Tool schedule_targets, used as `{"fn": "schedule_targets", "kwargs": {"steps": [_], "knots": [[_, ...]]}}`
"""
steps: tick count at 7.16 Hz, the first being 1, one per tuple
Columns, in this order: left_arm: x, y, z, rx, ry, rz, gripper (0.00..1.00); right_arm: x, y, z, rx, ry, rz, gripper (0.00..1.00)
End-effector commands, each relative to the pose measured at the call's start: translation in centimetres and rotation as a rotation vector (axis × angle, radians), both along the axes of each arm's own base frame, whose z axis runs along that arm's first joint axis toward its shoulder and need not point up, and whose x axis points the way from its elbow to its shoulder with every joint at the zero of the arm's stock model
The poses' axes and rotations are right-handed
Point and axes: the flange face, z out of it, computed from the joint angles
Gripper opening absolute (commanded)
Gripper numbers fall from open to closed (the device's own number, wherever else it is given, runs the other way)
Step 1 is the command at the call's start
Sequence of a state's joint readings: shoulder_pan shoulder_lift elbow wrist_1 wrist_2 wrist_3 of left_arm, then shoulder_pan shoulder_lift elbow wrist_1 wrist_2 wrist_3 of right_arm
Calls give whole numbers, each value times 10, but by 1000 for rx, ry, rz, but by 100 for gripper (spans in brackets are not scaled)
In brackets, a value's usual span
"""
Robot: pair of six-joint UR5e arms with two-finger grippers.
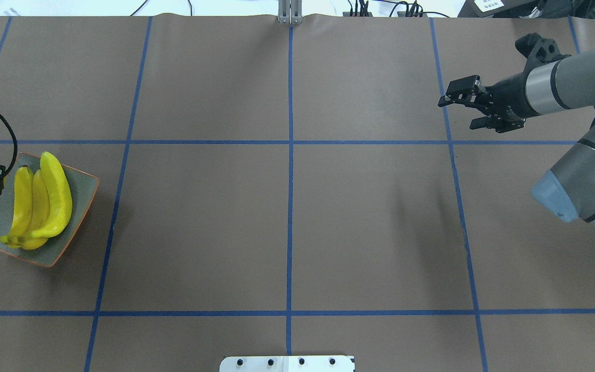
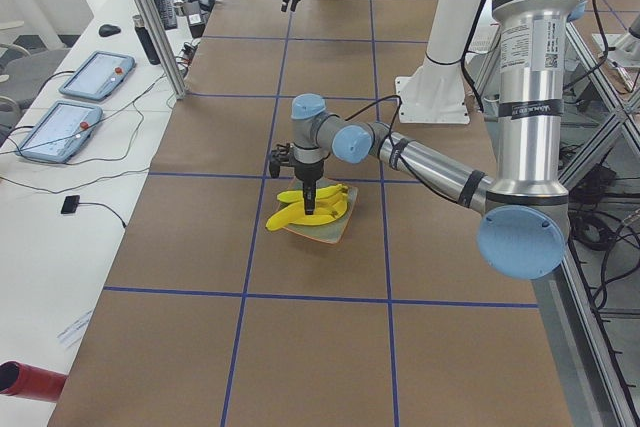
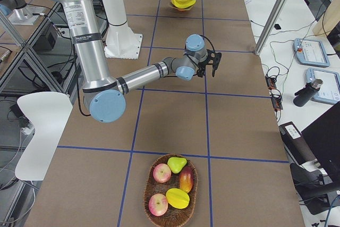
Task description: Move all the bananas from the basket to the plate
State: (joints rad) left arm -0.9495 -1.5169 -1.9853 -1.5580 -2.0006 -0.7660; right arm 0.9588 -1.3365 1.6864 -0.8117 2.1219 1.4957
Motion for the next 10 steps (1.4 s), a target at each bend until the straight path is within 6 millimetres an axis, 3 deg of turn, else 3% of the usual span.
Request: {"fn": "schedule_targets", "kwargs": {"steps": [1, 4, 7, 8, 10], "knots": [[24, 13, 6, -10, -11, 57, 0, 0, 0, 0, -1, 0, 1, 100], [22, 27, 26, -40, -39, 75, 0, -1, -1, 0, -1, 0, 1, 100], [25, 26, 26, -40, -37, 77, 1, 0, -1, 1, -2, 1, 1, 100], [27, 27, 25, -39, -38, 80, 23, 0, -1, 1, -2, 1, 1, 100], [30, 29, 24, -37, -36, 86, 44, -1, -1, 3, -5, 2, 1, 100]]}}
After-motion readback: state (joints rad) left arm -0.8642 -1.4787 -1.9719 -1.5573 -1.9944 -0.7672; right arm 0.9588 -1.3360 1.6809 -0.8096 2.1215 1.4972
